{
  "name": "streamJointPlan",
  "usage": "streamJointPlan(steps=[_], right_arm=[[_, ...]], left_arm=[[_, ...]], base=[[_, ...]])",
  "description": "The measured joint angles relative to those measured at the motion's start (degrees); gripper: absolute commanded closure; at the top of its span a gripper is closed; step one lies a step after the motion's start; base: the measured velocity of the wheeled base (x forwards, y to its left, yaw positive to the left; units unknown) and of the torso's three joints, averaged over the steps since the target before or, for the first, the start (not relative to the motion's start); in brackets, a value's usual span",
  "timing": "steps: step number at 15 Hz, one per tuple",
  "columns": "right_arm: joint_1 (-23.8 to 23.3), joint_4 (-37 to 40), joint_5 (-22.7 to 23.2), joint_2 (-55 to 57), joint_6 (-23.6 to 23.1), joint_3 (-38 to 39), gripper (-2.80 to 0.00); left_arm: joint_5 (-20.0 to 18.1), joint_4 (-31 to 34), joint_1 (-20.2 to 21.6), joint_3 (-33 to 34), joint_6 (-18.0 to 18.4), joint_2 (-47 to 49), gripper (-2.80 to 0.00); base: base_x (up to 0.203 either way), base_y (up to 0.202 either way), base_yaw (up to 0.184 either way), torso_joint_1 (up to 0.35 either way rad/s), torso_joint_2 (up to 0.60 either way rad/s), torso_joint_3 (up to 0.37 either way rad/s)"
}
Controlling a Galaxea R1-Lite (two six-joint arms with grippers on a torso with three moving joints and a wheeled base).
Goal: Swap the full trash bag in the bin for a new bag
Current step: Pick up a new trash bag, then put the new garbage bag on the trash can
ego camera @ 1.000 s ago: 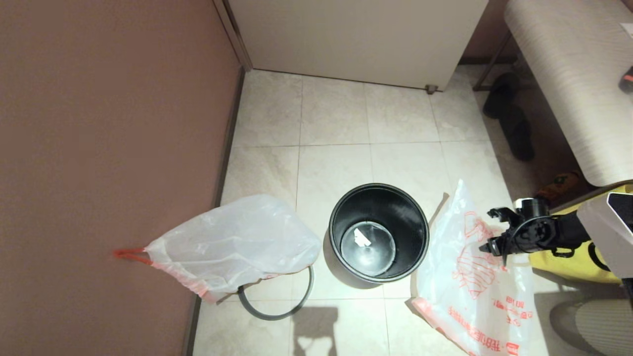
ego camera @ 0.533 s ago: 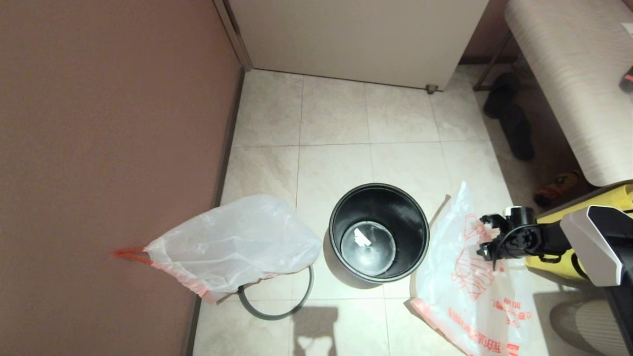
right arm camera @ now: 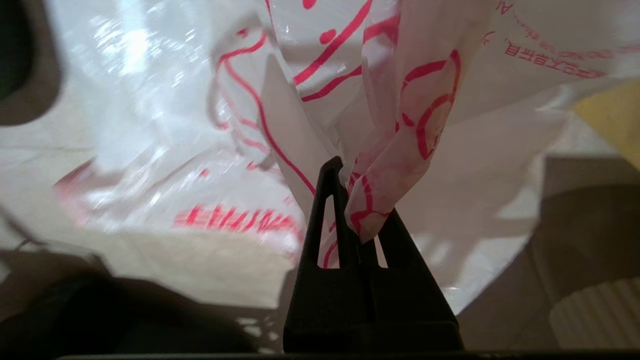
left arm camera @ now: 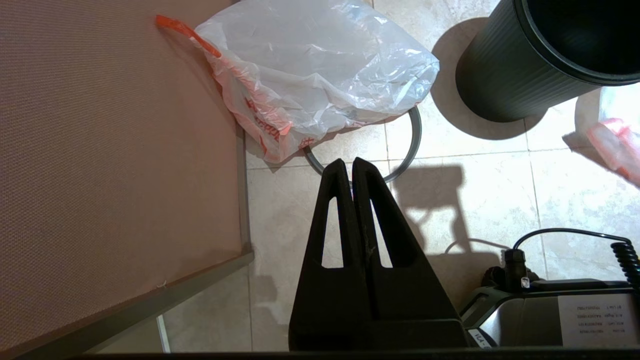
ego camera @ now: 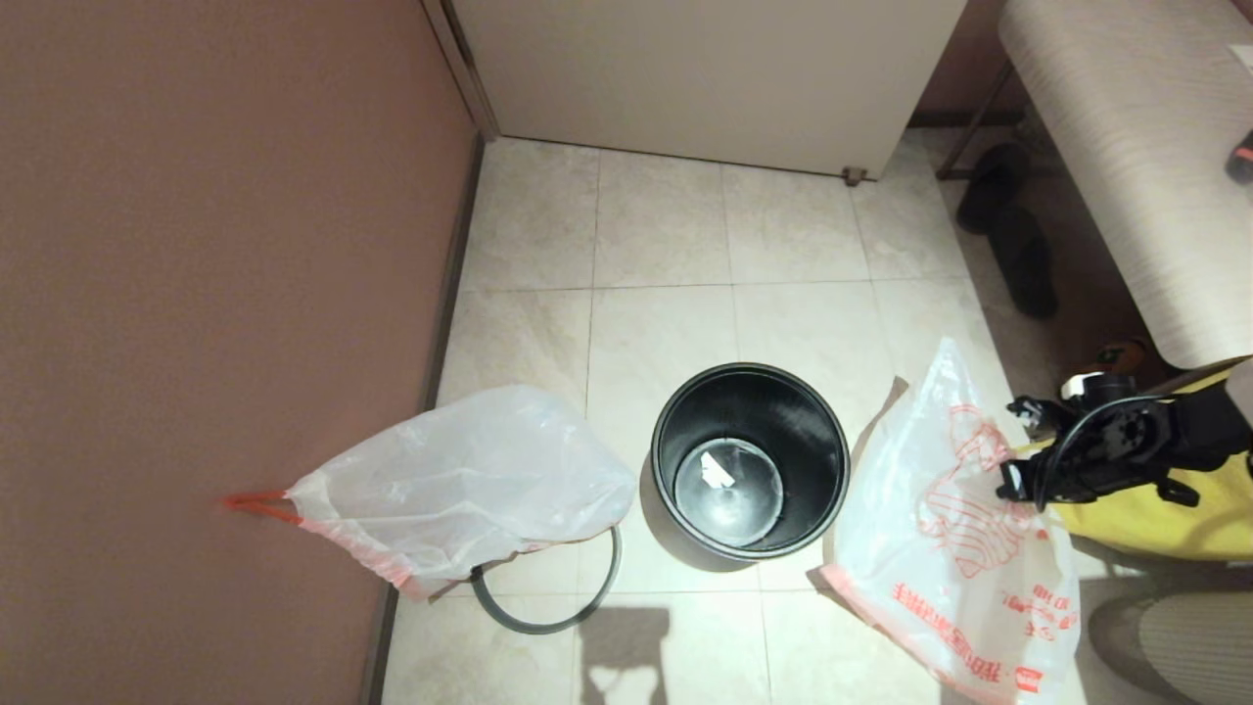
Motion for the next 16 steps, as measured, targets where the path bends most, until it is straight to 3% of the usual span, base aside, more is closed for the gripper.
streamJointPlan(steps=[5,7,11,13,16], right_arm=[[-2.10,10.83,8.20,-24.39,-2.41,14.04,0.00],[-3.33,19.12,11.39,-34.36,-5.10,16.44,0.00],[-6.74,39.65,14.57,-47.82,-14.30,13.29,0.00],[-7.81,46.08,14.68,-51.73,-19.01,11.59,0.00],[-4.44,52.15,14.77,-55.99,-24.03,11.06,0.00]], left_arm=[[0.01,0.00,0.00,0.00,-0.02,0.00,0.00],[0.00,0.01,0.00,0.00,-0.02,0.00,0.00],[0.01,0.01,0.00,0.00,-0.02,0.00,0.00],[0.01,0.01,0.00,0.00,-0.02,0.00,0.00],[0.01,0.01,0.00,0.00,-0.02,0.00,0.00]], base=[[0.000,0.000,0.000,0.000,0.00,0.000],[0.000,0.000,0.000,0.000,0.00,0.000],[0.000,0.000,0.000,0.000,0.00,0.000],[0.000,0.000,0.000,0.000,0.00,0.000],[0.000,0.000,0.000,0.000,0.00,0.000]])
